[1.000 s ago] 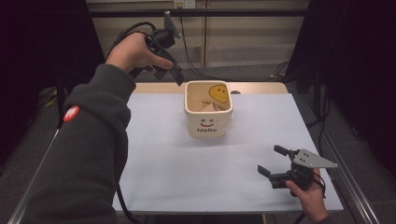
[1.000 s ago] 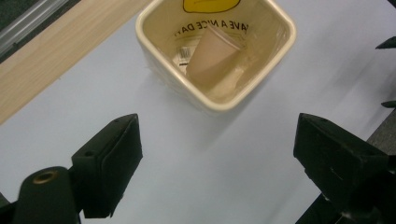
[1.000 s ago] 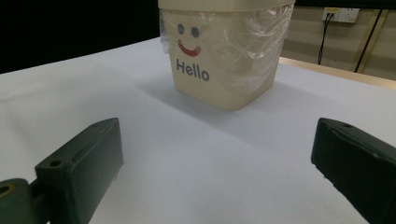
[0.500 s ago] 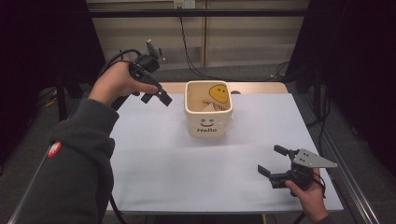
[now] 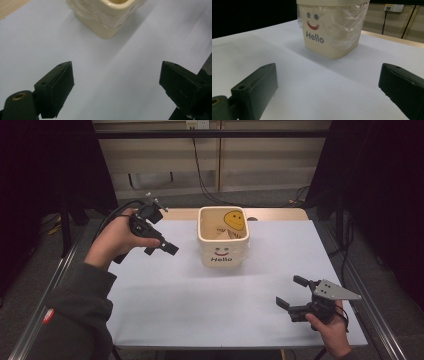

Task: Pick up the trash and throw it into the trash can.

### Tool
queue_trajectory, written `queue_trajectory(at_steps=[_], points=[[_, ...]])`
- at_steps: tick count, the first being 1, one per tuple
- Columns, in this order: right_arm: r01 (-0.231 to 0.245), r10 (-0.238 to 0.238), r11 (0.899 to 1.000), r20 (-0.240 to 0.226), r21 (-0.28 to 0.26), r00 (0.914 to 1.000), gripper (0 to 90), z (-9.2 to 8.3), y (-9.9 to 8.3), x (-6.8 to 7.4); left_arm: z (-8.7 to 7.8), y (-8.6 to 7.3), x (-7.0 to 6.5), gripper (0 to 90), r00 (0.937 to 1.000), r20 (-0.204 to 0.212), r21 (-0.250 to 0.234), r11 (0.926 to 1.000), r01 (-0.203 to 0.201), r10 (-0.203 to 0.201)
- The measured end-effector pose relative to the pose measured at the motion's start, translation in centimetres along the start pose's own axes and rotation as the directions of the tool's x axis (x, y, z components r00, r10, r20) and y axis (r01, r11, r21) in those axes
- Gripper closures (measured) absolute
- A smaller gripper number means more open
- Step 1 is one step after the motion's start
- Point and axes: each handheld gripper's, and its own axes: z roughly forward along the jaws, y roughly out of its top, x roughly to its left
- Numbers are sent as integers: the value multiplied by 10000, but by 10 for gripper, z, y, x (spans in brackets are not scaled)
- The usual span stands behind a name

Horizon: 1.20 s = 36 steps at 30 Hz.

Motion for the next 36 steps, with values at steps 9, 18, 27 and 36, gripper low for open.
queue_trajectory(at_steps=[9, 18, 27, 36], points=[[12, -12, 10000, 131, -57, 9999, 17, 1, 0, 1, 24, -52, 0, 109, 9999, 155, -984, 9951, 54, -39], [64, -64, 10000, 128, -32, 9999, 16, 1, 0, 1, 52, -117, 0, 105, 9975, 451, -2772, 9586, 651, -547], [66, -65, 10000, 132, -27, 9999, 16, 1, -1, 1, 64, -169, -2, 97, 9989, 111, -4782, 8771, 447, -448], [78, -77, 10000, 194, -49, 9998, 16, 1, -2, 0, 64, -215, -8, 49, 9992, -263, -6498, 7601, 48, -288]])
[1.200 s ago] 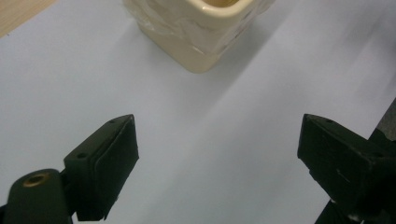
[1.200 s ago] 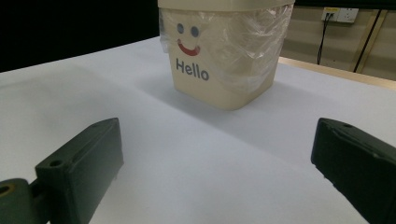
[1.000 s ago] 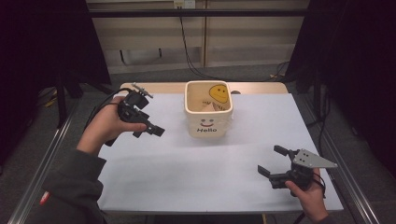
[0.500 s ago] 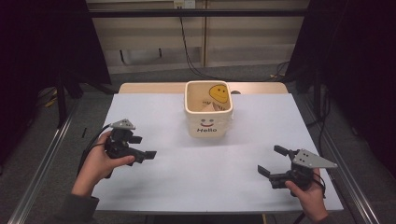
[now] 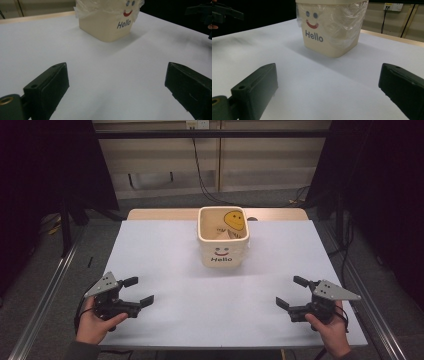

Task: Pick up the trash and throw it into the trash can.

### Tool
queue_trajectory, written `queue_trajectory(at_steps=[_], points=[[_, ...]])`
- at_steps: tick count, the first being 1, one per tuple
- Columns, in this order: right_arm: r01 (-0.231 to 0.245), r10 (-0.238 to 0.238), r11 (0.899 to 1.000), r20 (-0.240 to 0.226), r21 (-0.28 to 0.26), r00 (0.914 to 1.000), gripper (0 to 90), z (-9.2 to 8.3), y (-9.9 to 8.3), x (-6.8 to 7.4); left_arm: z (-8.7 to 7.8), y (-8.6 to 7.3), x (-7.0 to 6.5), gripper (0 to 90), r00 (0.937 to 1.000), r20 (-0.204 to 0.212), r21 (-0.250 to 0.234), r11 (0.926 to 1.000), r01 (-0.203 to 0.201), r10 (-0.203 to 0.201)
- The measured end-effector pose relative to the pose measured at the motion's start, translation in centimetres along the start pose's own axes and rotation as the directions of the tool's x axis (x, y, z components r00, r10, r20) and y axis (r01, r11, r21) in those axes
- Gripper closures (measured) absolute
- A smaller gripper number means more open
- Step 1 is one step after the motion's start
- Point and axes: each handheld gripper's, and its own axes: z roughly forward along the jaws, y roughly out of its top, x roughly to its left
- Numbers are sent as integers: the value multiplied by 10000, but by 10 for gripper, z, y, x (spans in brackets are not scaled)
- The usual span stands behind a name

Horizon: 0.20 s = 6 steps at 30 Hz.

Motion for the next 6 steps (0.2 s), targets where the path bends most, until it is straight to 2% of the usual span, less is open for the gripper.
queue_trajectory(at_steps=[6], points=[[-19, 19, 10000, -51, 39, 10000, 17, 1, 0, 0, -2, -6, -4, 27, 9997, -5, -503, 9984, -253, 253]])
